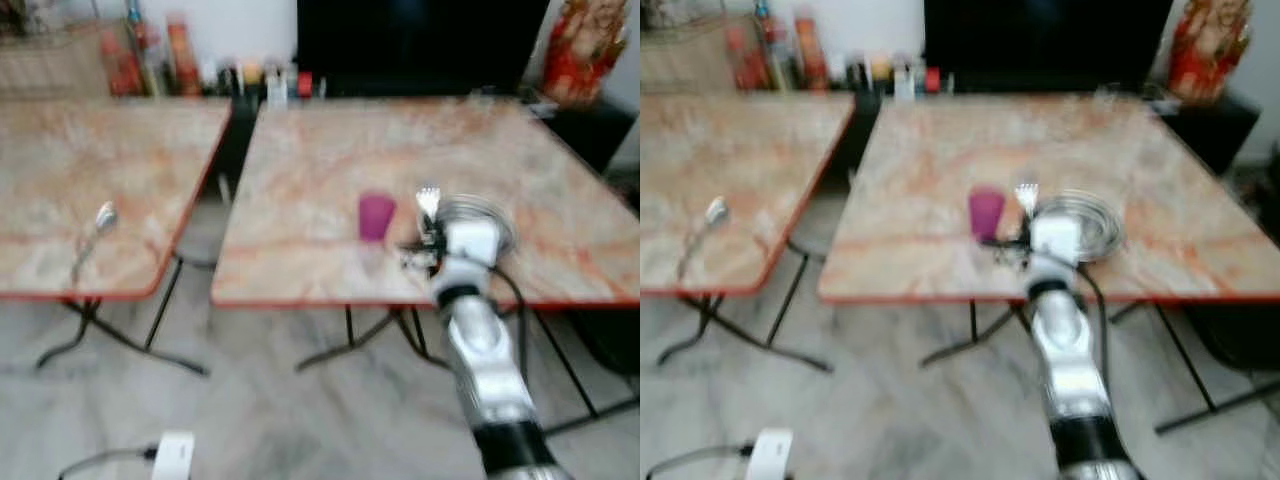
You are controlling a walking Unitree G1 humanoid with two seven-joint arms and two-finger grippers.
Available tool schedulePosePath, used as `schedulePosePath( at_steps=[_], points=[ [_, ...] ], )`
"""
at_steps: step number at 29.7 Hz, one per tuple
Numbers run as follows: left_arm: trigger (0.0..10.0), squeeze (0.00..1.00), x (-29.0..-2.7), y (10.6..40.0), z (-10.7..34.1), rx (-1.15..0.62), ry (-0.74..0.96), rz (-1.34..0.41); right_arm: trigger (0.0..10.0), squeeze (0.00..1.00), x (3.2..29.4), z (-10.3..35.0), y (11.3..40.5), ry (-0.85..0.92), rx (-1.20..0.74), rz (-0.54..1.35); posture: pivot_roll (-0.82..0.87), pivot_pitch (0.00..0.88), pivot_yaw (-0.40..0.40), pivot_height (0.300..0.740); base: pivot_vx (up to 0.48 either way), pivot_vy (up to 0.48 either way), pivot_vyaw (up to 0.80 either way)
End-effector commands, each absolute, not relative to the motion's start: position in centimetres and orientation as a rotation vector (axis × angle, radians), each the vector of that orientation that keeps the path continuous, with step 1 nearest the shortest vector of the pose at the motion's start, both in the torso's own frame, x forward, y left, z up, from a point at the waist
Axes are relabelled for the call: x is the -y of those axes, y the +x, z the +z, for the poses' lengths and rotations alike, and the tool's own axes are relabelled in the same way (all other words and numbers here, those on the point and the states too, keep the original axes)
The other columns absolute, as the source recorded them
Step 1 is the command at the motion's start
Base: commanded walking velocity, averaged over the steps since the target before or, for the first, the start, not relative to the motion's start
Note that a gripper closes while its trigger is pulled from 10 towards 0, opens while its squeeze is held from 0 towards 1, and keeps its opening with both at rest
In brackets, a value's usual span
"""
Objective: Setting the table
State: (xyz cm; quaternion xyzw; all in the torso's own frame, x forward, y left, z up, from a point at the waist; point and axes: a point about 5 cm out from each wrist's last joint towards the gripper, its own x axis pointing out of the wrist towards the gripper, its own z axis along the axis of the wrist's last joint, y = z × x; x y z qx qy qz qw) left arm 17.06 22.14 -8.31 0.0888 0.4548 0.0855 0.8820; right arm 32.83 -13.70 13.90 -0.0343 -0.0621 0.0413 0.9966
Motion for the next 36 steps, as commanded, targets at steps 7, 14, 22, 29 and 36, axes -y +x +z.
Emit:
schedulePosePath(
  at_steps=[7,14,22,29,36],
  points=[
    [10.0,0.00,-21.86,17.34,-8.24,-0.940,0.175,0.176,10.0,0.00,14.44,14.24,32.94,-0.072,0.132,0.062,-0.07,0.000,0.036,0.740,0.000,0.000,0.00],
    [10.0,0.00,-21.78,17.77,-7.99,-0.900,0.140,0.187,10.0,0.00,14.50,14.21,33.01,-0.075,0.129,0.061,-0.07,0.000,0.032,0.740,0.000,0.000,0.00],
    [10.0,0.00,-21.87,17.69,-8.01,-0.904,0.148,0.196,10.0,0.00,14.51,14.11,33.05,-0.064,0.124,0.055,-0.07,0.000,0.033,0.740,0.067,0.000,0.00],
    [10.0,0.00,-21.87,17.79,-7.98,-0.906,0.147,0.198,10.0,0.00,14.70,13.94,33.33,-0.066,0.100,0.040,-0.07,0.000,0.030,0.740,0.318,0.000,-0.08],
    [10.0,0.00,-21.92,17.63,-8.05,-0.911,0.146,0.199,10.0,0.00,14.39,13.76,33.27,-0.078,0.098,0.056,-0.07,0.000,0.028,0.740,0.340,0.000,-0.34]
  ],
)
